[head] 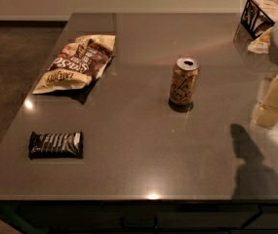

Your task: Move rxbar chocolate near brown chip bag

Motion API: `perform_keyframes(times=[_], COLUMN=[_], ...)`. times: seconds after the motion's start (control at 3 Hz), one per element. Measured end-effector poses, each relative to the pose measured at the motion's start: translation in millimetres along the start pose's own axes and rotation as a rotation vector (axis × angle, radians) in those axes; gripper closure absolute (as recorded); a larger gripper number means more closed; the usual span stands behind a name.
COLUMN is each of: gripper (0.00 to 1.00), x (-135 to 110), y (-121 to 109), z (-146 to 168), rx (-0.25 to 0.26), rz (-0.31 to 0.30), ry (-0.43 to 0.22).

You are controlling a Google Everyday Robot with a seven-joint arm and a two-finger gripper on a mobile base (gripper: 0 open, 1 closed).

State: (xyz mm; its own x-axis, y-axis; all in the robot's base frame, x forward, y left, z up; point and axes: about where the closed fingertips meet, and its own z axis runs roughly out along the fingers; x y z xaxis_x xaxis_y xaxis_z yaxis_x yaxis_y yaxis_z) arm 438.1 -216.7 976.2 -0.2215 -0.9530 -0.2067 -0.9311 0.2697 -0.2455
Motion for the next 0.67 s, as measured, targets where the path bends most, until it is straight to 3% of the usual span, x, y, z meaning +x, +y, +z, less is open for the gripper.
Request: perform_keyframes(times=[0.33,0.67], gripper=[0.0,0.0], x=[0,-34], y=[0,10], z=[0,13], rx=[0.0,-0.03], rz=[0.0,-0.034], ry=[0.0,-0.041])
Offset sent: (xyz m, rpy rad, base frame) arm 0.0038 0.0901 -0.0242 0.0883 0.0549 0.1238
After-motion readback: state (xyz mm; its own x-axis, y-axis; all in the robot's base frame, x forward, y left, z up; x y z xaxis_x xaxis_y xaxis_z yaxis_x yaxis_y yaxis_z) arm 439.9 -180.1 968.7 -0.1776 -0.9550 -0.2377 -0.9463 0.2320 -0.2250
